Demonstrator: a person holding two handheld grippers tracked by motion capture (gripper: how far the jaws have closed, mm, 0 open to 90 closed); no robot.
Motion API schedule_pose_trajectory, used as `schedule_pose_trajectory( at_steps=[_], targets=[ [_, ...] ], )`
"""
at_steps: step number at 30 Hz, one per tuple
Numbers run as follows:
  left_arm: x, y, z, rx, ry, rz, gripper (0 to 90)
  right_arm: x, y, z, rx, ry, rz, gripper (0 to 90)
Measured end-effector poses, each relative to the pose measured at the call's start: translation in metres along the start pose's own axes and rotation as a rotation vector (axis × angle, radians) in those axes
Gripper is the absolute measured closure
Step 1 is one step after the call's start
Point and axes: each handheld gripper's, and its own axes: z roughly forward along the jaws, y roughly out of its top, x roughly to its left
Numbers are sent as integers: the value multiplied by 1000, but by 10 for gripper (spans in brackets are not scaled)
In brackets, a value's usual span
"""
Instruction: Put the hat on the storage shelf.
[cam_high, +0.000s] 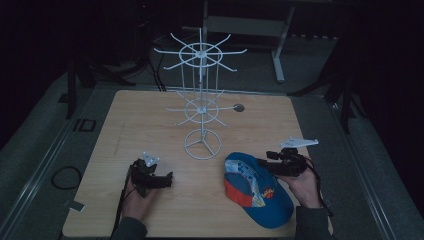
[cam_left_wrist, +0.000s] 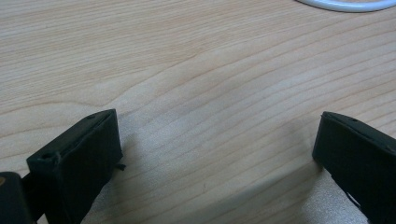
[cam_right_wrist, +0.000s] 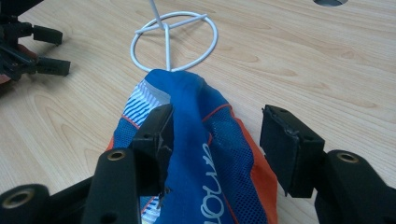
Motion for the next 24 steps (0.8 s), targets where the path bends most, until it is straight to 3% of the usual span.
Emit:
schedule_pose_trajectory(
  at_steps=[6,16,24],
  targets=[
    [0,0,0,2,-1,0,14,4,3,2,-31,24,24,461],
    [0,0,0,2,-1,-1,14,14,8,7,-27,21,9,446],
    [0,0,0,2,-1,0,14,23,11,9,3,15,-37,401]
  ],
)
